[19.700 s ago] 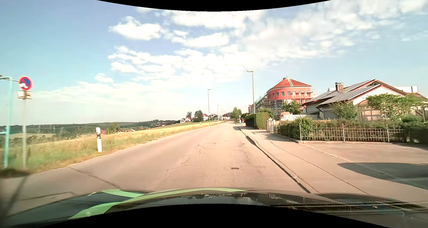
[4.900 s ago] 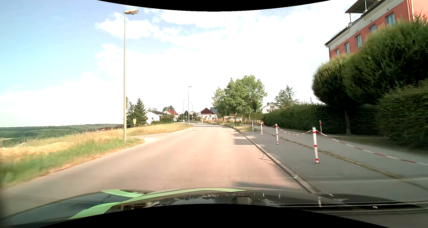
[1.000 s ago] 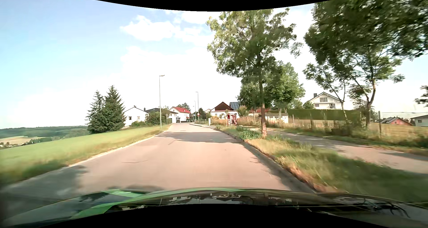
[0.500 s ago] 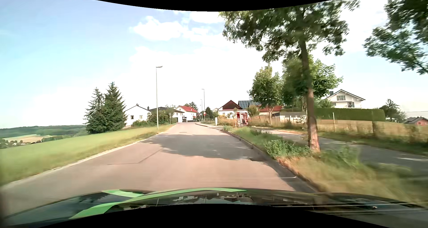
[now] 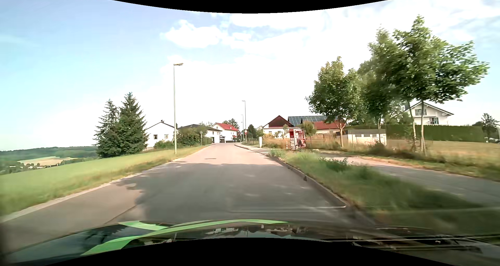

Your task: Follow the waypoints while adhering to traffic rules and regulations

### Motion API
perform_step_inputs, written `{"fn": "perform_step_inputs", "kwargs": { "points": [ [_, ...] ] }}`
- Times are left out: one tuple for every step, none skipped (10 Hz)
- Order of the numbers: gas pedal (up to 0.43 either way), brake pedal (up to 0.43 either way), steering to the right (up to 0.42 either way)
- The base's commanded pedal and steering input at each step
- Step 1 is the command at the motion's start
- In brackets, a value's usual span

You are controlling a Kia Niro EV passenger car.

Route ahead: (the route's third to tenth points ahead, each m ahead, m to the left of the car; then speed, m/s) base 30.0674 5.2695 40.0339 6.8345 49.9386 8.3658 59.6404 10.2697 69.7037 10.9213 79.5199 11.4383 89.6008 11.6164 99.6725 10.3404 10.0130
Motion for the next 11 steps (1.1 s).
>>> {"fn": "perform_step_inputs", "kwargs": {
  "points": [
    [0.0, 0.0, -0.041],
    [0.0, 0.0, -0.041],
    [0.0, 0.0, -0.042],
    [0.0, 0.0, -0.043],
    [0.0, 0.0, -0.043],
    [0.0, 0.0, -0.043],
    [0.0, 0.0, -0.041],
    [0.0, 0.0, -0.039],
    [0.0, 0.0, -0.036],
    [0.0, 0.0, -0.036],
    [0.0, 0.0, -0.035]
  ]
}}
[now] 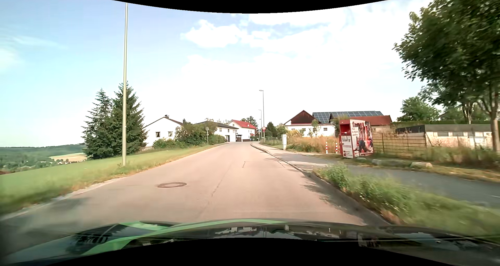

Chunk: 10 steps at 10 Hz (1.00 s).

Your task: Follow the waypoints while adhering to traffic rules and regulations

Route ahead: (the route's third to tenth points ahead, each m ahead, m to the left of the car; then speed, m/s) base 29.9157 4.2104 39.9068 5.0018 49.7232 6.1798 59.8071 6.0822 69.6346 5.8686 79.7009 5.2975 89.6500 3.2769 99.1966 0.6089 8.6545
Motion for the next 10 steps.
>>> {"fn": "perform_step_inputs", "kwargs": {
  "points": [
    [0.0, 0.0, -0.035],
    [0.0, 0.0, -0.033],
    [0.0, 0.0, -0.032],
    [0.0, 0.0, -0.03],
    [0.0, 0.0, -0.03],
    [0.0, 0.0, -0.03],
    [0.0, 0.0, -0.029],
    [0.0, 0.0, -0.029],
    [0.0, 0.0, -0.028],
    [0.0, 0.0, -0.025]
  ]
}}
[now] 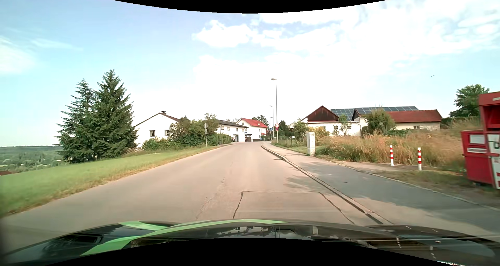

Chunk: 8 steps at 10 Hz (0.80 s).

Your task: Follow the waypoints while adhering to traffic rules and regulations

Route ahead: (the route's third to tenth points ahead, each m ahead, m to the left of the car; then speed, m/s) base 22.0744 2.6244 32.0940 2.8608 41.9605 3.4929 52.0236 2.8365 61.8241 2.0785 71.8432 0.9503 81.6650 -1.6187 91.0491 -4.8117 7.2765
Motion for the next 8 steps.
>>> {"fn": "perform_step_inputs", "kwargs": {
  "points": [
    [0.0, 0.0, -0.022],
    [0.0, 0.0, -0.021],
    [0.0, 0.0, -0.021],
    [0.008, 0.0, -0.021],
    [0.177, 0.0, -0.021],
    [0.22, 0.0, -0.021],
    [0.26, 0.0, -0.021],
    [0.311, 0.0, -0.021]
  ]
}}
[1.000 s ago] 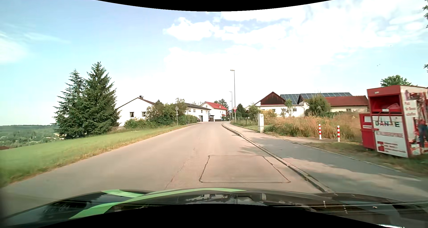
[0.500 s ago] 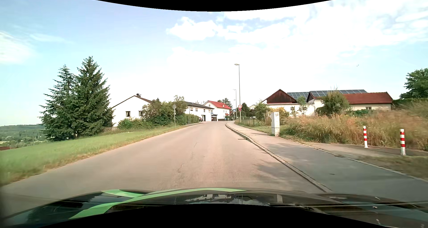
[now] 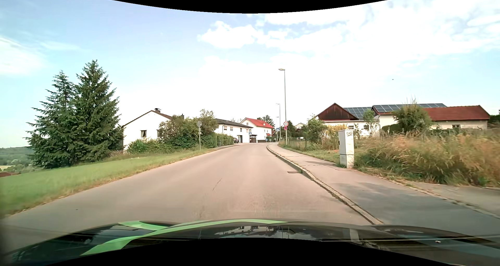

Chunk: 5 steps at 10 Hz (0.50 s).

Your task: Follow the waypoints while adhering to traffic rules and regulations

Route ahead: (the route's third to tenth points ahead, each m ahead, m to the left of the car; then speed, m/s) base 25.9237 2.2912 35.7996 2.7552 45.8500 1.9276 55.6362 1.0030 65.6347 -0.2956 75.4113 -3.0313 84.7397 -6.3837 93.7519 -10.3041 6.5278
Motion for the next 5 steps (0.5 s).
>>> {"fn": "perform_step_inputs", "kwargs": {
  "points": [
    [0.35, 0.0, -0.021],
    [0.398, 0.0, -0.021],
    [0.398, 0.0, -0.02],
    [0.398, 0.0, -0.018],
    [0.398, 0.0, -0.014]
  ]
}}
